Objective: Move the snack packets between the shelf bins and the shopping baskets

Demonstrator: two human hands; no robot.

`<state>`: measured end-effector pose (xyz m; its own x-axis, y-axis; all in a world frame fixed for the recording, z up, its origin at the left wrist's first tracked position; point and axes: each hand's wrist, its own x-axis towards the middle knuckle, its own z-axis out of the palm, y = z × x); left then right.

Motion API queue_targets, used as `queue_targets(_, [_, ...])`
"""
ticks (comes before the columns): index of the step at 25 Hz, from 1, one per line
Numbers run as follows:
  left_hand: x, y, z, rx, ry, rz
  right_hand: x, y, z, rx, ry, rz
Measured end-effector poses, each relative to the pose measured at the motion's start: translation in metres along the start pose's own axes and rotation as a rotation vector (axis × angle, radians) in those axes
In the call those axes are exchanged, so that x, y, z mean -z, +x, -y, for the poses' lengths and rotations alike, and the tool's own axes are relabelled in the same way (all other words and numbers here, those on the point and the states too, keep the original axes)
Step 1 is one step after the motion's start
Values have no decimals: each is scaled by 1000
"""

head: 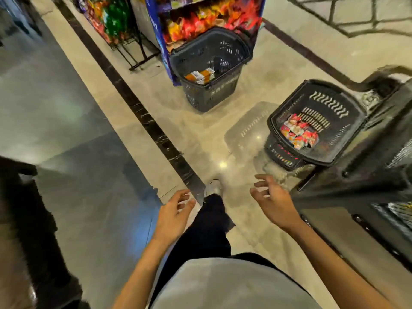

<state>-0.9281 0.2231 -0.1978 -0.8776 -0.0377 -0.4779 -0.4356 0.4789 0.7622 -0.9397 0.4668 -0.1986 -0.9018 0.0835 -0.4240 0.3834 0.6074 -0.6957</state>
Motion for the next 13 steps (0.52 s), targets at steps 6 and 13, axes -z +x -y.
queue_targets(6, [-38, 176, -120, -116, 175, 256, 67, 101, 3, -207, 124, -207])
queue_targets(13, [-132, 307, -259, -320, 457, 559, 130, 163, -23, -463, 302, -404])
